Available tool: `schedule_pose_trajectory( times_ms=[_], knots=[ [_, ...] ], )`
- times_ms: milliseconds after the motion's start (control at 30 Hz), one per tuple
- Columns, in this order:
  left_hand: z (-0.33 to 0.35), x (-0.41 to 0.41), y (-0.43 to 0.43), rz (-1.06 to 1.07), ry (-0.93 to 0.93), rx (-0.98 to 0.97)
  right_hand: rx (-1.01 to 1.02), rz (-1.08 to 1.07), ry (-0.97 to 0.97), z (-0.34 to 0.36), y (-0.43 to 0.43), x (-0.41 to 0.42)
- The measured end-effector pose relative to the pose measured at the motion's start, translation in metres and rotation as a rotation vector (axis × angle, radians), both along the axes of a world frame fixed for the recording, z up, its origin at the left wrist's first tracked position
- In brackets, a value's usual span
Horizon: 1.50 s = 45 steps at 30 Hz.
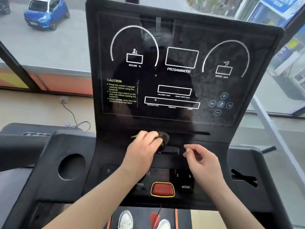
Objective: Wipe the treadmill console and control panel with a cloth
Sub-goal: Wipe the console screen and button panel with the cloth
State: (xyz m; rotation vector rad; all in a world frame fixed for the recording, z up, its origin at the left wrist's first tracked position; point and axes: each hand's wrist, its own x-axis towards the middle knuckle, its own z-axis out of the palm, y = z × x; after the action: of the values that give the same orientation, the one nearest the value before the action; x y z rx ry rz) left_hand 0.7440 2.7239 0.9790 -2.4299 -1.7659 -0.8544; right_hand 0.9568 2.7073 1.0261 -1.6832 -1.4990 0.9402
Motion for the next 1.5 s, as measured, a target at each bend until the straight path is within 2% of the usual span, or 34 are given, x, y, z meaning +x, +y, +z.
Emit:
schedule_pose_trajectory(
  times_ms=[167, 267, 333, 433, 500, 633, 833, 1167, 1333, 1400, 1500],
  knots=[
    [0.005, 0.102, 0.023, -0.264, 0.077, -0.071, 0.011, -0.052, -0.016, 0.012, 0.008, 0.045],
    [0.008, 0.148, 0.034, -0.347, 0.160, -0.084, 0.020, -0.149, -0.021, 0.017, 0.013, 0.077],
    [0.030, 0.169, 0.041, -0.387, 0.142, 0.027, 0.070, -0.244, -0.037, 0.025, 0.019, 0.102],
    [0.079, 0.196, 0.064, -0.385, 0.015, 0.284, 0.116, -0.330, -0.036, 0.040, 0.030, 0.135],
    [0.093, 0.202, 0.085, -0.332, 0.034, 0.338, 0.110, -0.346, 0.014, 0.045, 0.038, 0.146],
    [0.068, 0.175, 0.097, -0.368, 0.244, 0.279, 0.178, -0.291, 0.045, 0.047, 0.051, 0.136],
    [0.042, 0.106, 0.061, -0.284, 0.162, 0.126, 0.140, -0.053, 0.108, 0.044, 0.055, 0.080],
    [0.042, -0.069, 0.015, 0.000, 0.131, 0.075, 0.061, 0.229, 0.081, 0.034, 0.046, -0.051],
    [0.054, -0.132, -0.013, 0.272, -0.211, -0.076, 0.033, 0.286, 0.109, 0.032, 0.042, -0.104],
    [0.070, -0.123, -0.016, 0.270, -0.354, -0.072, 0.017, 0.298, 0.146, 0.037, 0.039, -0.120],
    [0.106, -0.092, -0.013, 0.101, -0.592, -0.136, -0.103, 0.291, 0.339, 0.056, 0.035, -0.131]
  ],
)
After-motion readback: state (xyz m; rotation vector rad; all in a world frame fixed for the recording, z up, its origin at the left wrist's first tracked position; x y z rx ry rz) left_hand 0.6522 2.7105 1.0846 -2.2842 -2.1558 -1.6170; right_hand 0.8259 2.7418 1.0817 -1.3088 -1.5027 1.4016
